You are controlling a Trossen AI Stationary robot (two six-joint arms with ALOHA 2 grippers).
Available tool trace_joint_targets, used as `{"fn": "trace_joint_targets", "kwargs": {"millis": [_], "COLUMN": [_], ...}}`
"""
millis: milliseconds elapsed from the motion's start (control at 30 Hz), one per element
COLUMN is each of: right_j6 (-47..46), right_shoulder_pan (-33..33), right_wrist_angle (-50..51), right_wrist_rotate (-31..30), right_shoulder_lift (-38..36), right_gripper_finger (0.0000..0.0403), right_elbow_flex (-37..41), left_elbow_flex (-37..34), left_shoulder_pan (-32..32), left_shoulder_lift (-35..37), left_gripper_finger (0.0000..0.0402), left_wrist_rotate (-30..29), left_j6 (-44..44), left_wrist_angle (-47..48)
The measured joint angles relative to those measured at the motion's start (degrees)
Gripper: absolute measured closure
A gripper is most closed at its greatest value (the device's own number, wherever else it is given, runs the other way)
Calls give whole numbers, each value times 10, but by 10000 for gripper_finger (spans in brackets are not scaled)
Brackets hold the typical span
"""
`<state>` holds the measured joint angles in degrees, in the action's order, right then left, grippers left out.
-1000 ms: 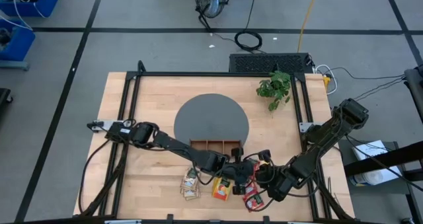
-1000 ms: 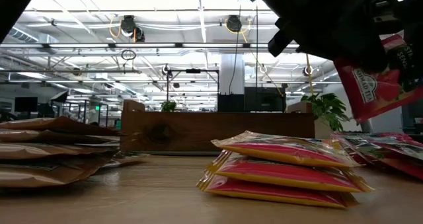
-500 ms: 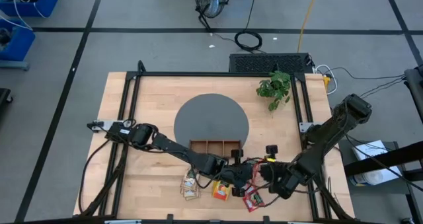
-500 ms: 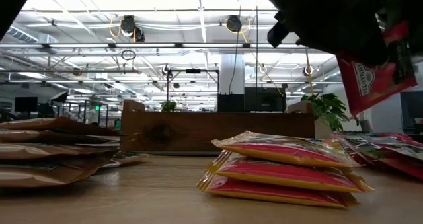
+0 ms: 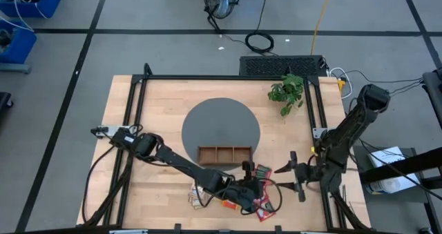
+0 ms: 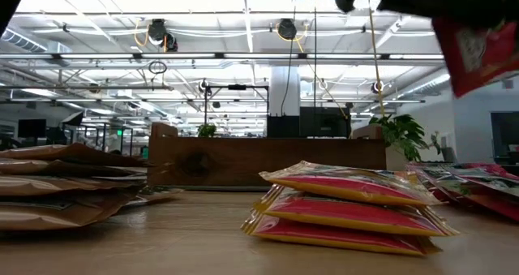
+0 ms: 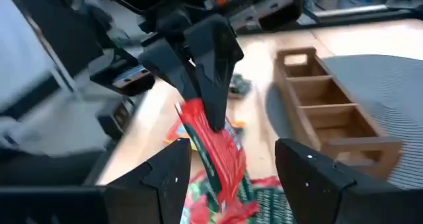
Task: Pick & Place Tea
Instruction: Put the red tea bag into the right section of the wooden organizer
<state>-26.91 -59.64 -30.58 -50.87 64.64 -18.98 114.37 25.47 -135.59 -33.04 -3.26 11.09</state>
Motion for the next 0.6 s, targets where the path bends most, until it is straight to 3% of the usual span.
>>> {"fn": "trace_joint_targets", "kwargs": {"millis": [167,367,600], "right_j6": [41,46,160], "right_shoulder_pan": [-17,-20,-25], "right_wrist_angle": [-183,-209,-304], "right_wrist_rotate": [-3,-1,0], "right_shoulder_lift": [23,70,104], "right_gripper_finger": [198,199,218], "right_elbow_flex": [91,99,84], "left_elbow_flex": [0,0,0], "left_shoulder_pan": [6,9,9], "left_shoulder_lift": [4,6,6], "left_gripper_finger": [400,399,396], "left_wrist_rotate": [-33,-65,-66], "left_j6": [-24,-54,-60], "left_wrist_angle": [-29,-111,-139]}}
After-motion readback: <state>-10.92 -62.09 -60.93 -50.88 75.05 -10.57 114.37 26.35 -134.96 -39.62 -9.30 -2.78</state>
